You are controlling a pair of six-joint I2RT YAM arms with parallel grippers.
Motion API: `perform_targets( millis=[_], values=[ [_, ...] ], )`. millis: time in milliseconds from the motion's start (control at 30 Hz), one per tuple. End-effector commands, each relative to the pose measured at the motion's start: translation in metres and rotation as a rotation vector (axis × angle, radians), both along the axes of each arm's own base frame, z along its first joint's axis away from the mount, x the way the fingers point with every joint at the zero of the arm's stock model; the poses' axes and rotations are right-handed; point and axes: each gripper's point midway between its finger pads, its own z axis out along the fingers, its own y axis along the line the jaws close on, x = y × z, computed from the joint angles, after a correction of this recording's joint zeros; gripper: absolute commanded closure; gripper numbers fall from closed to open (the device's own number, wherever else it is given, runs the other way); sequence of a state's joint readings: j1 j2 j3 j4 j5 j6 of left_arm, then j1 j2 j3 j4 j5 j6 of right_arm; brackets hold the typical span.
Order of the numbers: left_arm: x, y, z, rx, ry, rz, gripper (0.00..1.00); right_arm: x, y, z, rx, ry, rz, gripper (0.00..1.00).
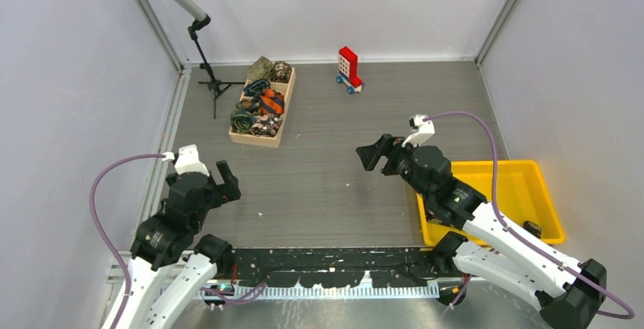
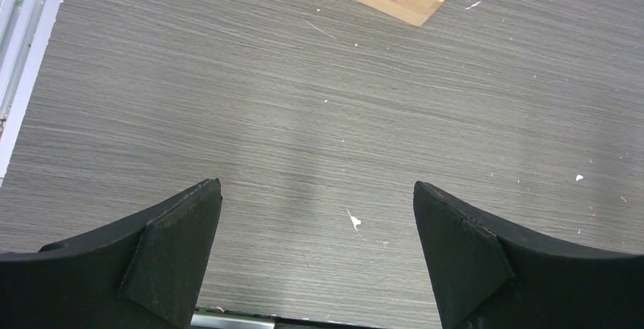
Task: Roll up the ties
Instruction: Reset both arms
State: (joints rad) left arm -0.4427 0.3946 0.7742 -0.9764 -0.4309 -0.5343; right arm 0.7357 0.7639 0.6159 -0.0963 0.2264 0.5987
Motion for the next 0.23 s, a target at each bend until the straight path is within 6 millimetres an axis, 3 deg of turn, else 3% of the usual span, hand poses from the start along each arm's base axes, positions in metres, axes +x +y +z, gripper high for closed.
perform_targets(
  millis=[0, 200],
  values=[
    [0.0059, 0.0015, 0.0083, -0.005, -0.046, 0.018, 0.0, 0.0057, 0.0046, 0.0301, 0.075, -0.073, -0.005, 0.09],
    [0.0043, 0.0034, 0.0095, -0.01, -0.058, 0.026, 0.0, 0.0058, 0.0038, 0.0242, 0.018, -0.037, -0.002, 0.07]
  ],
)
